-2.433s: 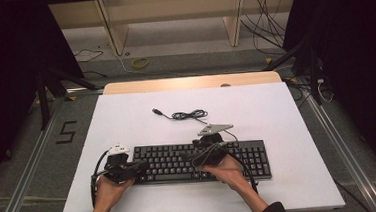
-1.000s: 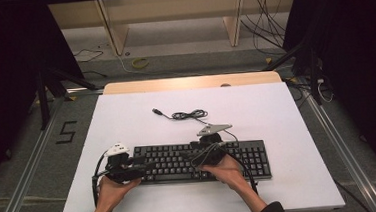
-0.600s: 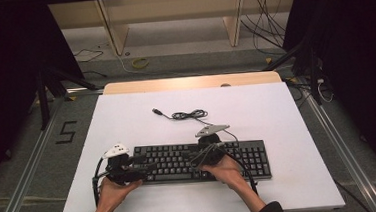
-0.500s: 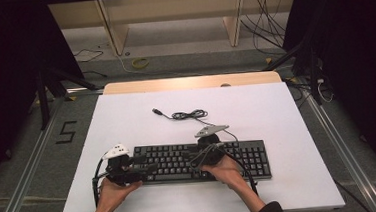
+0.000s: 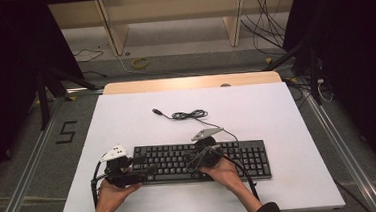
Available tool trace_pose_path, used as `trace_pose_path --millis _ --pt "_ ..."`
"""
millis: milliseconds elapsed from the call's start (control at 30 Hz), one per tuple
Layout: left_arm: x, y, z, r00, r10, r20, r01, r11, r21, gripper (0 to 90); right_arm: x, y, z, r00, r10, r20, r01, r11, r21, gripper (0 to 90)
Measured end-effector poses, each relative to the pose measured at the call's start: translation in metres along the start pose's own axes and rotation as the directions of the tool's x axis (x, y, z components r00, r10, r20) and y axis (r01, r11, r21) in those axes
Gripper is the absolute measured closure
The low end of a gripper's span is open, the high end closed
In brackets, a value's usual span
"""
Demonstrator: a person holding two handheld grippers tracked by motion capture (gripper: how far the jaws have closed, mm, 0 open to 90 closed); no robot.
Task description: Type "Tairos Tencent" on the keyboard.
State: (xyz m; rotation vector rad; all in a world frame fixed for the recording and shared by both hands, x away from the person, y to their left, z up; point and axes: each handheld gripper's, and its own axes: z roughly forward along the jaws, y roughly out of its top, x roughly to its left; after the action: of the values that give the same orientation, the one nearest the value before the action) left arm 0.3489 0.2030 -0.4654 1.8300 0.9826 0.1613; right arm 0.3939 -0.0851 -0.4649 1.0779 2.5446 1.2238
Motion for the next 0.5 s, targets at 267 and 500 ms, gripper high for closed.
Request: trace_pose_path --millis 267,500 --pt "0.0003 -0.0002 -0.0006 1.0000 0.001 -0.002 -0.001 1.0000 -0.002 29.5 -0.0005 -0.0011 0.0051 0.9999 0.006 0.010 -0.006 1.000 0.006 89.9" --pt "0.0008 -0.0001 -0.0010 1.0000 -0.002 -0.001 0.002 1.0000 -0.007 29.4 -0.0012 -0.0015 0.0092 0.9999 0.009 0.014 -0.009 1.000 0.010 90.0"
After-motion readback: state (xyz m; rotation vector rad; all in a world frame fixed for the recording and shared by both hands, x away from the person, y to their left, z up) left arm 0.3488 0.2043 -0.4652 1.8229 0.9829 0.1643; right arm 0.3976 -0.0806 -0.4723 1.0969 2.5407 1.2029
